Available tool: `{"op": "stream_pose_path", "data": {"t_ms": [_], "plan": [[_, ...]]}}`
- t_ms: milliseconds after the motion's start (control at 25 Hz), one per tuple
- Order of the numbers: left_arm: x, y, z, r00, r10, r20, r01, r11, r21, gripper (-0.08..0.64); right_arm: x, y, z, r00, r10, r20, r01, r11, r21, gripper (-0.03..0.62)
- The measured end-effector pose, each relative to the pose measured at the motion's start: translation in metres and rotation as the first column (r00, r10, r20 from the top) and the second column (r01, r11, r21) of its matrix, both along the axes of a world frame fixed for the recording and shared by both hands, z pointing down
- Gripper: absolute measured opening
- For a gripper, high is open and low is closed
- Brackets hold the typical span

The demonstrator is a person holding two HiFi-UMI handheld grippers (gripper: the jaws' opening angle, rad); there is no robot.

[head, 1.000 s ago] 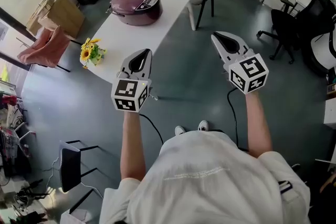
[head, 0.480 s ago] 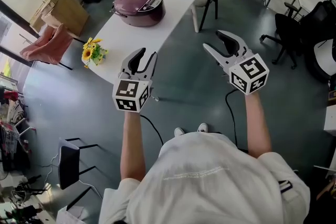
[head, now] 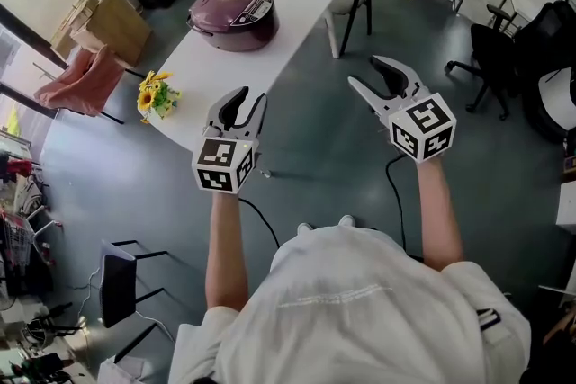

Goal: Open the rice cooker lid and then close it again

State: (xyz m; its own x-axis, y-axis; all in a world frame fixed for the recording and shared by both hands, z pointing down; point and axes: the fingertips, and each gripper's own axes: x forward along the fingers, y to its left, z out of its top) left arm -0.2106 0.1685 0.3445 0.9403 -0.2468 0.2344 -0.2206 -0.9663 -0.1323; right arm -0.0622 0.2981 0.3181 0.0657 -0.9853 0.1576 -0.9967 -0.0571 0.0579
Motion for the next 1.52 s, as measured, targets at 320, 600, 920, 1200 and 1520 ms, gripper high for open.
{"op": "stream_pose_path", "data": {"t_ms": [320, 600, 920, 1200, 1520], "plan": [[0.024, 0.007, 0.01, 1.0, 0.009, 0.023, -0.009, 1.0, -0.03, 0.152, 0.023, 0.006, 0.01, 1.0, -0.021, 0.012, 0.021, 1.0, -0.014, 0.236], [0.036, 0.015, 0.008, 0.998, -0.058, 0.032, 0.058, 0.998, -0.003, 0.152, 0.049, 0.019, 0.009, 0.999, -0.026, 0.027, 0.025, 1.0, 0.018, 0.229], [0.043, 0.026, 0.015, 0.992, -0.119, 0.028, 0.12, 0.992, -0.035, 0.143, 0.07, 0.029, 0.015, 0.995, -0.044, 0.092, 0.04, 0.998, 0.042, 0.229], [0.055, 0.018, 0.029, 0.993, -0.114, 0.041, 0.117, 0.991, -0.067, 0.141, 0.08, 0.021, 0.033, 0.993, -0.042, 0.114, 0.04, 0.999, 0.018, 0.229], [0.097, -0.02, 0.053, 0.996, -0.082, 0.039, 0.086, 0.991, -0.105, 0.141, 0.12, -0.006, 0.039, 0.995, 0.004, 0.096, -0.004, 1.0, -0.01, 0.23]]}}
